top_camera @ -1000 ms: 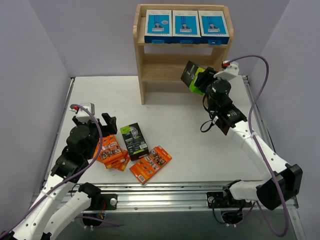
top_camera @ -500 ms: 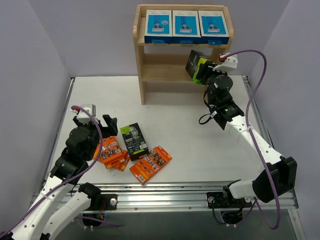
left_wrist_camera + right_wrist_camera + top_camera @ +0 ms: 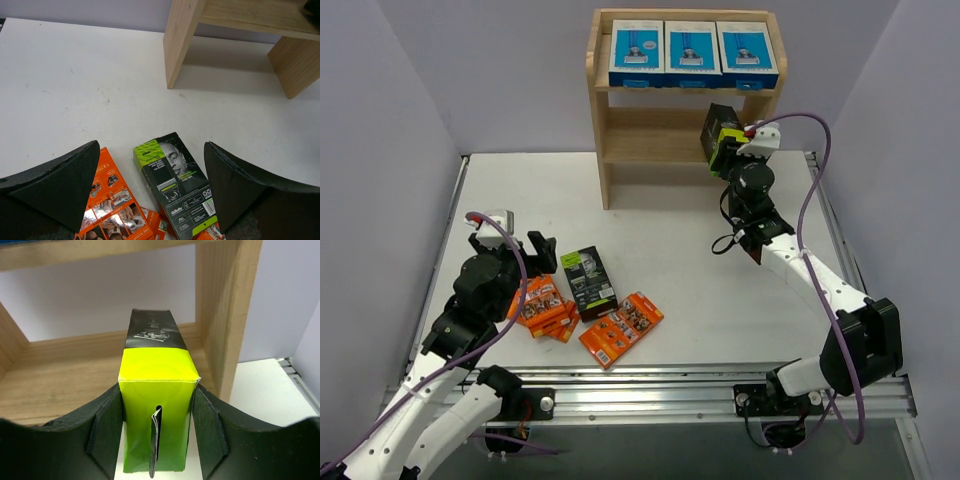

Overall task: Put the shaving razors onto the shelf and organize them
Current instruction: Place the shaving razor onto shelf

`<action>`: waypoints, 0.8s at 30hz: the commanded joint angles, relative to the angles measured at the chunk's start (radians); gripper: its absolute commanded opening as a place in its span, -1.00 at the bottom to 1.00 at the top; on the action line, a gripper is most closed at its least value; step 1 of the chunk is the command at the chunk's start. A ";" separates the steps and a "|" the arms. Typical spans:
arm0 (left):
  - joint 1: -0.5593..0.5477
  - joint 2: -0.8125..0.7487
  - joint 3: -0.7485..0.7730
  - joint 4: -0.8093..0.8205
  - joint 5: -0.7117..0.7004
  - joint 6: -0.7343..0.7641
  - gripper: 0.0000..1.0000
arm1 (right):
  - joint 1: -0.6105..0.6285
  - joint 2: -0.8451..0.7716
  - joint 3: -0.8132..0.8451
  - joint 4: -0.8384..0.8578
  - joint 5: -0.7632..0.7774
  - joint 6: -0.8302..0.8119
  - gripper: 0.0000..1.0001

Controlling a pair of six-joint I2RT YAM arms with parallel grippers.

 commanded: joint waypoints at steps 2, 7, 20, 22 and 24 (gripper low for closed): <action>-0.007 -0.007 0.000 0.035 0.026 0.016 0.88 | -0.012 -0.003 -0.020 0.051 0.104 -0.087 -1.00; -0.013 -0.009 -0.005 0.040 0.045 0.025 0.88 | -0.015 0.038 -0.023 0.028 0.131 -0.116 -1.00; -0.024 -0.013 -0.009 0.046 0.111 0.057 0.88 | -0.081 0.138 0.029 0.012 0.091 -0.155 -1.00; -0.024 -0.015 -0.009 0.046 0.111 0.059 0.88 | -0.087 0.141 0.042 0.011 0.085 -0.149 -1.00; -0.024 -0.016 -0.009 0.046 0.111 0.059 0.88 | -0.092 0.150 0.057 0.006 0.082 -0.149 -1.00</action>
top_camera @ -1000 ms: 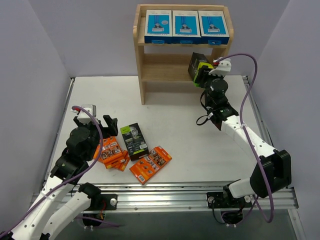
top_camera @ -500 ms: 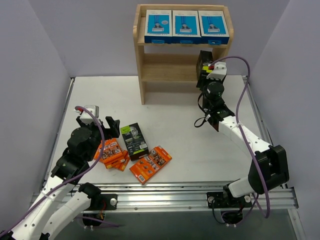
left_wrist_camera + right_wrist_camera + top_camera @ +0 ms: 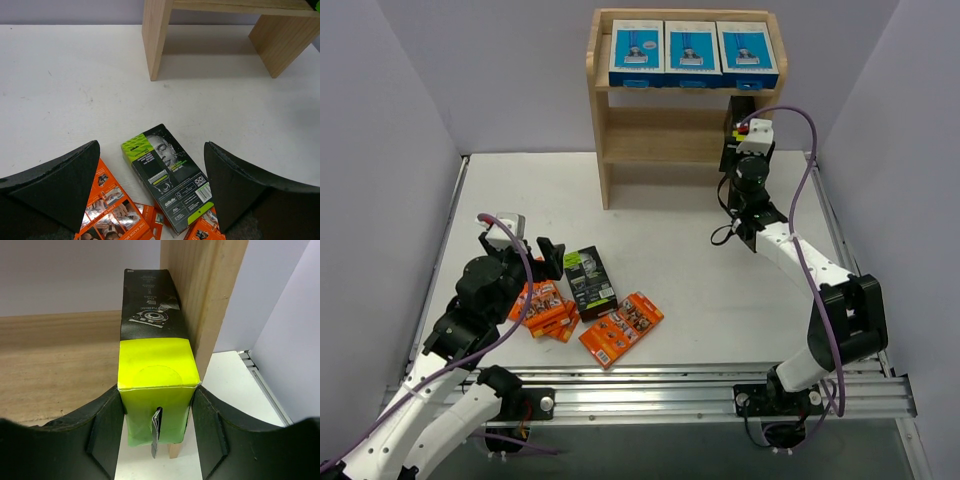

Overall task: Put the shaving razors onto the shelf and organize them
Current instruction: Place the shaving razor onto shelf

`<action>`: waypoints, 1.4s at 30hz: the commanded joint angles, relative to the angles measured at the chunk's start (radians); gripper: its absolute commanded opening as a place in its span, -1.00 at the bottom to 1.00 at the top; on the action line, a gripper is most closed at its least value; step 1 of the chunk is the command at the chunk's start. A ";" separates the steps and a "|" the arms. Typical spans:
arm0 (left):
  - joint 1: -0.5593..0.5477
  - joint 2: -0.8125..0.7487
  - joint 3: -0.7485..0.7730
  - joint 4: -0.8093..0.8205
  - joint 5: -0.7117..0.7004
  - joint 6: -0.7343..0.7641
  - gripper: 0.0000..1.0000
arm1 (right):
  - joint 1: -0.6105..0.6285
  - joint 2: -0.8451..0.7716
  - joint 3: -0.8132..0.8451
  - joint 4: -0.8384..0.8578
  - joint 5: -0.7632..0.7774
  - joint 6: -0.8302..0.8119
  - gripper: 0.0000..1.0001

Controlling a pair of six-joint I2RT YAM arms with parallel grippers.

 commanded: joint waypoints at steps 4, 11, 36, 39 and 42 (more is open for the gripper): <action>-0.005 -0.015 0.006 0.042 0.016 0.018 0.88 | -0.037 0.044 0.078 -0.048 0.008 -0.014 -1.00; -0.008 -0.028 0.010 0.037 0.019 0.025 0.88 | -0.059 0.084 0.126 -0.077 -0.005 -0.014 -0.99; -0.018 -0.035 0.013 0.043 0.050 0.036 0.88 | -0.099 0.147 0.167 -0.105 -0.025 -0.019 -0.75; -0.017 -0.035 0.013 0.045 0.053 0.038 0.88 | -0.106 0.156 0.173 -0.108 -0.037 -0.024 -0.69; -0.018 -0.034 0.013 0.045 0.055 0.039 0.88 | -0.111 0.165 0.176 -0.109 -0.043 -0.030 -0.67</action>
